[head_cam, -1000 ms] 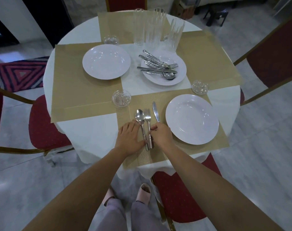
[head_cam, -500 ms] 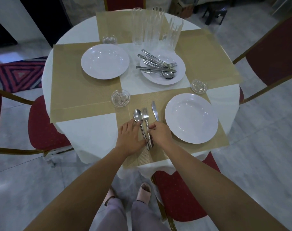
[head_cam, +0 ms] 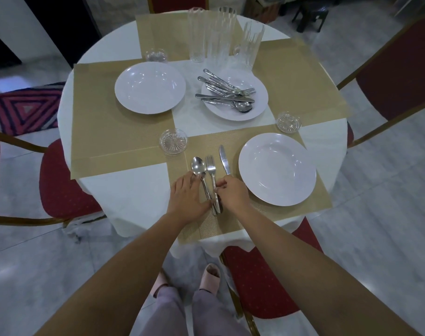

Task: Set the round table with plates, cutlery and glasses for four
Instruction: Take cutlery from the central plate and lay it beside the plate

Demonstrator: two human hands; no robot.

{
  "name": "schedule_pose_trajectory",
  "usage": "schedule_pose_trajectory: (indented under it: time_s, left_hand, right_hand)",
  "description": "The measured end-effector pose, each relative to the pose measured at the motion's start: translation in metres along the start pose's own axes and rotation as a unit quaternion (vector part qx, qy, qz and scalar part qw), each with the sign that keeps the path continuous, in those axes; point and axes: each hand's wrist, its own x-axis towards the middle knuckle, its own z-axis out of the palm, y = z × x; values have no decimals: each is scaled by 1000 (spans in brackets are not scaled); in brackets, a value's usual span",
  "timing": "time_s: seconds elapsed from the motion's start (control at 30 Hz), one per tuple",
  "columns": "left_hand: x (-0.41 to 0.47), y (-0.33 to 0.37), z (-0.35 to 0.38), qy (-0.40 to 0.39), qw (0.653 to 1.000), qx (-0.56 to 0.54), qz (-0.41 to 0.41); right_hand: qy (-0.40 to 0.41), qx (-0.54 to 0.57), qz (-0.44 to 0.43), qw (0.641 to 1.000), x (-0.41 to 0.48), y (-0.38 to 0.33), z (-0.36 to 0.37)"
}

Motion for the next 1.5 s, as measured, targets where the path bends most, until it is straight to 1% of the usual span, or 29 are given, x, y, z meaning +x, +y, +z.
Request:
schedule_pose_trajectory:
  time_s: [0.37, 0.63, 0.8, 1.3, 1.5]
  left_hand:
    - [1, 1, 0, -8, 1000, -13, -15]
    - [1, -1, -3, -11, 1000, -5, -4]
    - [1, -4, -1, -11, 1000, 0, 1]
    - [0, -4, -2, -14, 1000, 4, 2]
    - [-1, -6, -1, -15, 1000, -3, 1]
  right_hand:
    - [-20, 15, 3, 1000, 1, 1, -1]
    - [-20, 14, -3, 1000, -1, 0, -2]
    - [-8, 8, -8, 1000, -3, 0, -2]
    - [-12, 7, -5, 1000, -7, -4, -4]
    - [9, -8, -20, 1000, -14, -3, -5]
